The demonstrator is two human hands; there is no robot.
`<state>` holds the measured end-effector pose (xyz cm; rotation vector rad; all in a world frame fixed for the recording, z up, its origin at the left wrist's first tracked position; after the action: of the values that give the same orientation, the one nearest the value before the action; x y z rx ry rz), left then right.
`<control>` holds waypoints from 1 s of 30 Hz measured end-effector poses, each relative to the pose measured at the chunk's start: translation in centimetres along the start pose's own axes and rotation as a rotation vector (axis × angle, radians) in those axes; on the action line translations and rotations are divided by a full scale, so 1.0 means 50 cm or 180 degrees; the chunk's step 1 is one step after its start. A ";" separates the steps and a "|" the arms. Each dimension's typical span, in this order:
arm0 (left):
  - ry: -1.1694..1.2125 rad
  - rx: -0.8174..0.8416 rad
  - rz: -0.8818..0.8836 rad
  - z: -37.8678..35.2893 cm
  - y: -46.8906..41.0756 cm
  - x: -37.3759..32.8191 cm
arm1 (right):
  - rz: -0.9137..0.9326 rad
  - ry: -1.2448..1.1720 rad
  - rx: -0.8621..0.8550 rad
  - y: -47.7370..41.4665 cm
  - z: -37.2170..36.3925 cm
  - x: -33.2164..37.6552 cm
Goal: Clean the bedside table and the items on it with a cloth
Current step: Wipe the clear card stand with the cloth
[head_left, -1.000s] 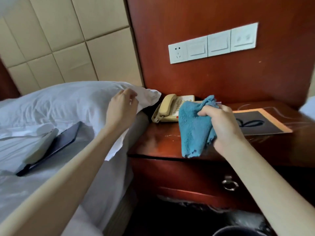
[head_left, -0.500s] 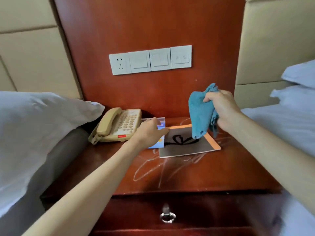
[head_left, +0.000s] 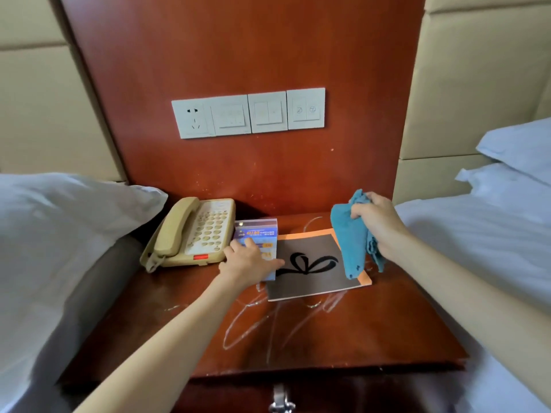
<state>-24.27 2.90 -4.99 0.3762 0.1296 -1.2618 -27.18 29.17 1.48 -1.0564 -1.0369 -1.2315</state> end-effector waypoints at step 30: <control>0.6040 0.1847 -0.2352 0.077 0.155 -0.134 | 0.0783 -0.1307 0.0649 0.090 -0.199 0.149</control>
<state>-19.41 9.56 2.20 2.0854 1.6341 -1.1838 -21.96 18.15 6.50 -1.2616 -1.2695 -0.7081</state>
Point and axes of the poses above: each hand's wrist, its own y-axis away from the middle knuckle, its own z-axis out of the back of the hand, x = y × z, the point moved 8 cm from there along -y, towards the middle knuckle, and after that the axes turned 10 degrees about x, right-handed, at the moved point
